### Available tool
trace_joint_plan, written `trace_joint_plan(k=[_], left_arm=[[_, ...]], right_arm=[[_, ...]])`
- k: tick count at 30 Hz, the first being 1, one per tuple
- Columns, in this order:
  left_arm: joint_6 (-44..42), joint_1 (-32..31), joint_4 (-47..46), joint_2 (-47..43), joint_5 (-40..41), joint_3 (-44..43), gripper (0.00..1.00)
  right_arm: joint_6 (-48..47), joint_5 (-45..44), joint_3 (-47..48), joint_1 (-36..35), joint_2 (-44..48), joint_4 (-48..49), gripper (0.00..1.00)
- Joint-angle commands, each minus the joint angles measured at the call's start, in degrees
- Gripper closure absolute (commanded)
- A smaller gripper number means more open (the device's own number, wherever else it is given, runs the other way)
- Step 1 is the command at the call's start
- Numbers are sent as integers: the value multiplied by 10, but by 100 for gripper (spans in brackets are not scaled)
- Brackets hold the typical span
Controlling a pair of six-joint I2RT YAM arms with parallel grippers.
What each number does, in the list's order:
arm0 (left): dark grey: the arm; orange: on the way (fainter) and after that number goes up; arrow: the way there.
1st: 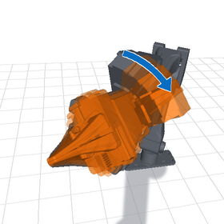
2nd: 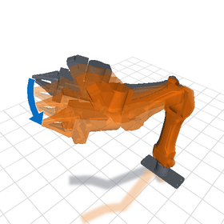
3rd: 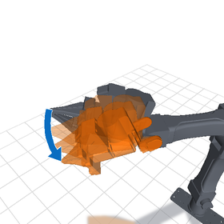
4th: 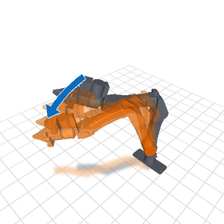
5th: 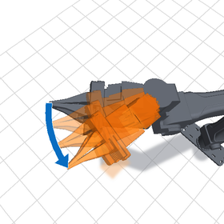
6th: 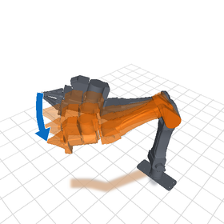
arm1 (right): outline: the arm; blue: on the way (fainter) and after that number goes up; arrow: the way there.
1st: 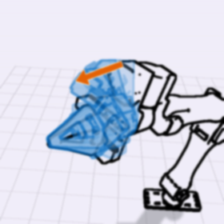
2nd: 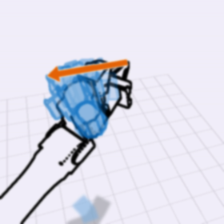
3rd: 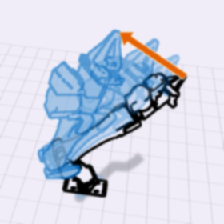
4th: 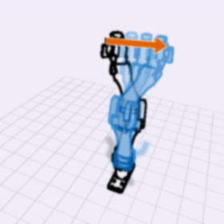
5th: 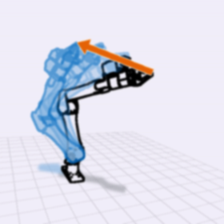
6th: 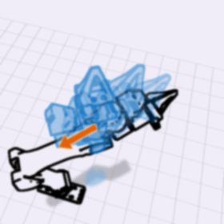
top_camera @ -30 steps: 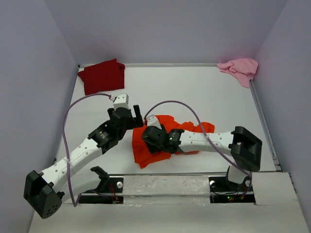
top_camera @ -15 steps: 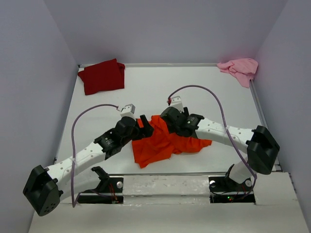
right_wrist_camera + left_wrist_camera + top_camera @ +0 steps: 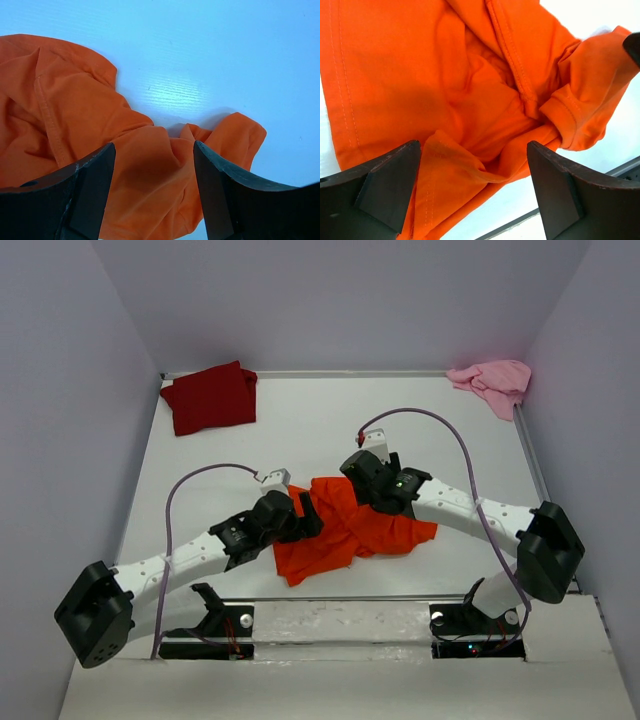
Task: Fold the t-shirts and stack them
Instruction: Flatten the tshirt out
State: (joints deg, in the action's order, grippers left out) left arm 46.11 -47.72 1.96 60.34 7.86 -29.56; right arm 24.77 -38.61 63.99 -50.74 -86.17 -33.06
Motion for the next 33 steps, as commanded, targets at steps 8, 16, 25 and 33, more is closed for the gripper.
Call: trace_joint_plan(k=[8,16,25,33], left_arm=[[17,-23,-31,27,34,36,4],[-6,-30,-83,59,56,44,5],[-15,-37,-95,92,54,24,23],[-23,-44,-95,99,53,6,48]], right_arm=[[-5,-10,7,5,2,0,31],[-4,-2,-8,5,1,5,31],[6,-1,-30,5,-8,8,32],[7,6,-29,5,-16,11,32]])
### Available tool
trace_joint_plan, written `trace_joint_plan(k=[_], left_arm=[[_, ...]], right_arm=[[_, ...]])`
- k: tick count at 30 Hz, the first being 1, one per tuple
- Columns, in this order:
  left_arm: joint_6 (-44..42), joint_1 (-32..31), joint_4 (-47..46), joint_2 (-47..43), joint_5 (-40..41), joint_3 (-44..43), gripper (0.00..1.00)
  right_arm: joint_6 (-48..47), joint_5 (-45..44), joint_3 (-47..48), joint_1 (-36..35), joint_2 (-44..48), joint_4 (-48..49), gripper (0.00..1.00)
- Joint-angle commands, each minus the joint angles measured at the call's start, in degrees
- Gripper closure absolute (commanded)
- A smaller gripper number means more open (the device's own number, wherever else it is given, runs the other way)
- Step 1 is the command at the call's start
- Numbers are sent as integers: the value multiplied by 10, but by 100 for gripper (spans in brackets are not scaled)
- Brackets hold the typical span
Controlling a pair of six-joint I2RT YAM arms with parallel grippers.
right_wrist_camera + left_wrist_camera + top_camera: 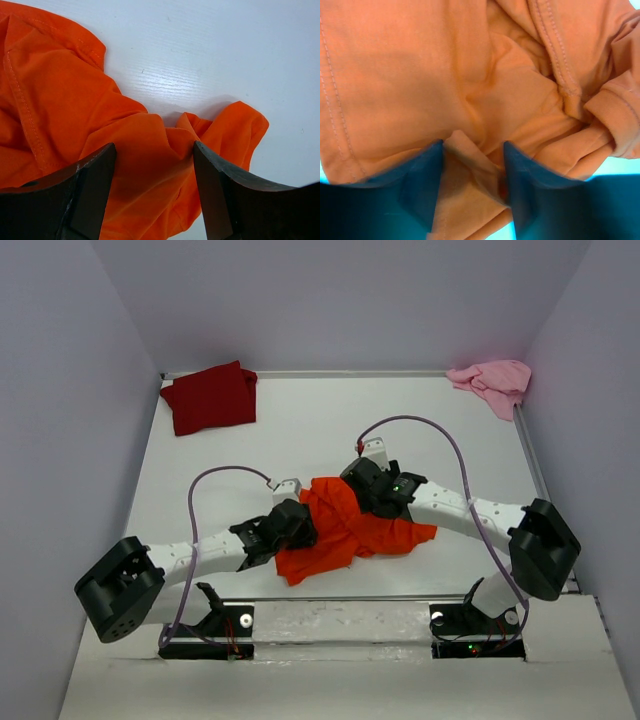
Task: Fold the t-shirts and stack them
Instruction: Flatten the tshirt out
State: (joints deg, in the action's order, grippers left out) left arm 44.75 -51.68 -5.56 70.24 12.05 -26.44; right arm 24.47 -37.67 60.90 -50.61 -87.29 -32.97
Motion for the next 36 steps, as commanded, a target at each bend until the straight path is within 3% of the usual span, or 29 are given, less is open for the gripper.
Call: trace_joint_plan(k=[1,3,5,7,14,24,31,36], left_arm=[[-10,-5,-19,1,11,-27,57],[-12,-5,-18,3,11,-29,78],[-12,-6,-16,5,13,-33,93],[-12,-6,-13,8,13,-36,99],[-30,-12,43,-17,40,-69,100],[-106,-14,235,-110,158,-229,100],[-89,-15,265,-147,162,-214,100],[-80,-14,265,-157,160,-191,100]], right_arm=[[10,-2,0,3,-8,11,32],[11,-1,-2,3,-10,12,32],[10,0,-4,3,-10,12,32],[10,1,-5,3,-9,13,32],[-3,16,-10,3,9,17,32],[-113,234,-3,3,120,62,32],[-116,363,-21,3,125,102,34],[-95,386,-47,-18,92,151,36]])
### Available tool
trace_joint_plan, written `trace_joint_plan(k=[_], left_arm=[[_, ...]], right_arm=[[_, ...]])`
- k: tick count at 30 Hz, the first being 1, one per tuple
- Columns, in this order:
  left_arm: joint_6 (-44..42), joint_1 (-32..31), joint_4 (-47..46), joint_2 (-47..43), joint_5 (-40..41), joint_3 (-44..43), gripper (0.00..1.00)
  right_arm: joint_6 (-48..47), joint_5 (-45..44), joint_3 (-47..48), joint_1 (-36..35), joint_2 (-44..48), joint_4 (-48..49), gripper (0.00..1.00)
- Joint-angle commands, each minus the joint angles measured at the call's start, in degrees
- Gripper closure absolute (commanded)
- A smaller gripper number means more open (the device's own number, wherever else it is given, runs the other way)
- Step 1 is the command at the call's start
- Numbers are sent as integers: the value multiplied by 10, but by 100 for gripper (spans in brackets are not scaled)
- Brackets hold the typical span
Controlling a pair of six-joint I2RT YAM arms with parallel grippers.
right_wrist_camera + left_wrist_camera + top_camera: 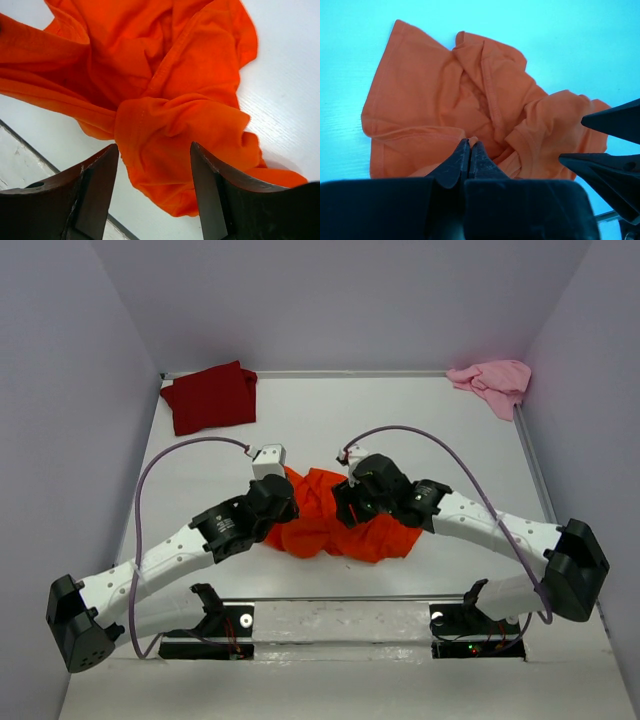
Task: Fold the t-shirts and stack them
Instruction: Flatten the tshirt out
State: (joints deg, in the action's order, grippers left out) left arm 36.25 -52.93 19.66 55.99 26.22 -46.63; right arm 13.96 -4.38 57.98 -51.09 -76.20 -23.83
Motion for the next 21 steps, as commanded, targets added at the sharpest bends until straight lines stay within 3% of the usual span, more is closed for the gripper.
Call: trace_joint_plan(k=[1,15,18,21], left_arm=[[5,-2,12,-14,16,12,100],[4,-2,13,-25,4,12,100],[4,-2,14,-25,5,14,100],[3,-2,15,-27,3,13,100]], right_arm=[[10,59,-21,-20,-34,67,36],[17,27,-1,-40,-139,104,39],[21,21,-6,-40,-146,107,52],[22,10,-9,-40,-148,105,75]])
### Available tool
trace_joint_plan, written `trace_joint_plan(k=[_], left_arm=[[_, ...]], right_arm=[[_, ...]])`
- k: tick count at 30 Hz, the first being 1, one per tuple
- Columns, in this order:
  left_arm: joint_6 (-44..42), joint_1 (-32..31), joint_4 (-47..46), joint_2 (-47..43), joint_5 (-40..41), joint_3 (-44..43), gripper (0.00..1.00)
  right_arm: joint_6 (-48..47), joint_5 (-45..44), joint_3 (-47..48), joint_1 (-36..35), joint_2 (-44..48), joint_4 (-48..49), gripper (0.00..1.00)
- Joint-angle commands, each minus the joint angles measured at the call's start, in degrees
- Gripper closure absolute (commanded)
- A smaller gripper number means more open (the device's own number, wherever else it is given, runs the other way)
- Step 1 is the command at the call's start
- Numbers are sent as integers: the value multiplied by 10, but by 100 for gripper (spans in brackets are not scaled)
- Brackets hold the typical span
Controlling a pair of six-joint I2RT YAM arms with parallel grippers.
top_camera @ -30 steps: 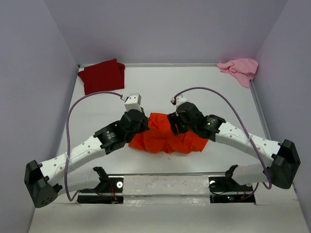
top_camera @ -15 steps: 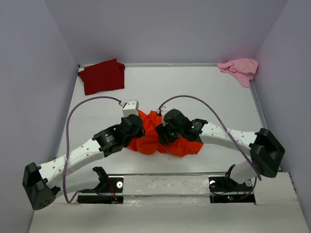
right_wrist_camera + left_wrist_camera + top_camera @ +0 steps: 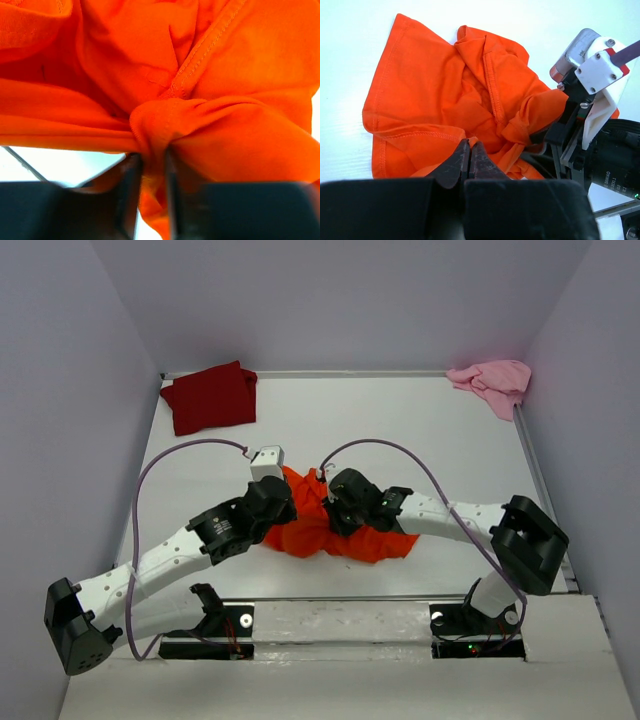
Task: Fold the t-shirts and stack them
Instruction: Flatten the tshirt out
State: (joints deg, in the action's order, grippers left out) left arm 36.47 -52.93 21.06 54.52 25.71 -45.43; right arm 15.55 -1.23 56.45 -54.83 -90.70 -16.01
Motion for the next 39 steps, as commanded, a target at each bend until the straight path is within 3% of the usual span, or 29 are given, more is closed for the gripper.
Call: trace_joint_plan(k=[1,6,17,24,29,31,39], left_arm=[[0,-2,1,-13,9,1,100],[-3,-2,7,-12,16,3,100],[-5,-2,0,-14,19,13,100],[-12,-2,13,-21,28,8,100],[-15,-2,57,-29,68,-8,100],[-15,-2,71,-36,94,-18,100],[-13,5,121,-64,154,-41,100]], right_arm=[[6,-25,5,-3,2,24,89],[0,-71,15,-3,34,-21,97],[2,-111,10,-3,74,-80,87],[7,-137,-9,-3,77,-88,94],[2,-167,-12,-3,100,-109,93],[2,-173,-13,-3,102,-116,99],[22,-209,-21,-3,101,-140,100]])
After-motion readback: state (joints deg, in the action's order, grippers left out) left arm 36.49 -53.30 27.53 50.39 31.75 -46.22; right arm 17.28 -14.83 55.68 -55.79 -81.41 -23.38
